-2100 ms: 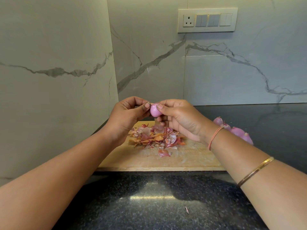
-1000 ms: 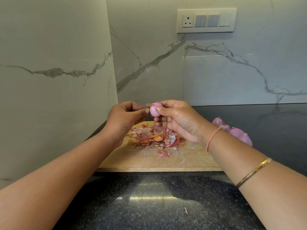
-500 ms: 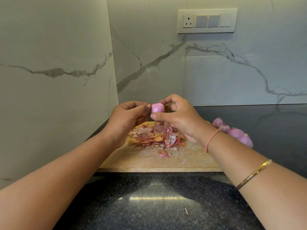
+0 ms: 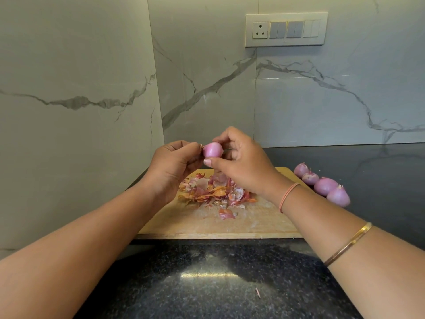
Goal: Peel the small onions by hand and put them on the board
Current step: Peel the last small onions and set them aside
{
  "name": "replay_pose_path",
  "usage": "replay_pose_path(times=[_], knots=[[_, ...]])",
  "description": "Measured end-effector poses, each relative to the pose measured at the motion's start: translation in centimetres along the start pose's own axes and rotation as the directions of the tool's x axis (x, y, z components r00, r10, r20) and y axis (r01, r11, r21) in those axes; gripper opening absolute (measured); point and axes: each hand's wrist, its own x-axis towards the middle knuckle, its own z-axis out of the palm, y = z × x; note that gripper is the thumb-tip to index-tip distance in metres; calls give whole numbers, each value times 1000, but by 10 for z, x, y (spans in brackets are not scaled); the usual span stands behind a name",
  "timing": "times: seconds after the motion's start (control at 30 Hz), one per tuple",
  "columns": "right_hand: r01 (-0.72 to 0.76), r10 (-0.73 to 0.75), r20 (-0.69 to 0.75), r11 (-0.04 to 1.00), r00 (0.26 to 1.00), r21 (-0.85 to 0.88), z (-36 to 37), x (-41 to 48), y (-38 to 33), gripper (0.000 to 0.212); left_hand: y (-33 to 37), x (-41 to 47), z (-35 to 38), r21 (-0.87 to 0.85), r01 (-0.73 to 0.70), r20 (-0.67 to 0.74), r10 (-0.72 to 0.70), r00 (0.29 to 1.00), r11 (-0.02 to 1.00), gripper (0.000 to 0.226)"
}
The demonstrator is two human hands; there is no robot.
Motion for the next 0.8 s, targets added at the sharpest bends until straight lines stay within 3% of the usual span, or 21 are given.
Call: replay_pose_path(times=[0.2,0.33,0.5,0.67,0.8], knots=[[-191,165,100,910,981,369,-2,0,-7,8,-1,-2,2,-2,-5,-1,5,1000,1000,16],[-332,270,193,772,943,542,-5,0,-8,18,-1,-4,3,-70,22,54,-18,998,997,14],[-477,361,313,614,878,629,-9,2,-9,32,0,0,2,-120,39,60,-32,998,992,15],[-479,377,297,650,877,589,-6,2,-7,33,-3,2,-4,-23,23,20,-22,1000,999,8],[-454,405,223,671,887,586,-7,2,-5,31,-5,3,-4,102,4,-33,0,999,995,15]])
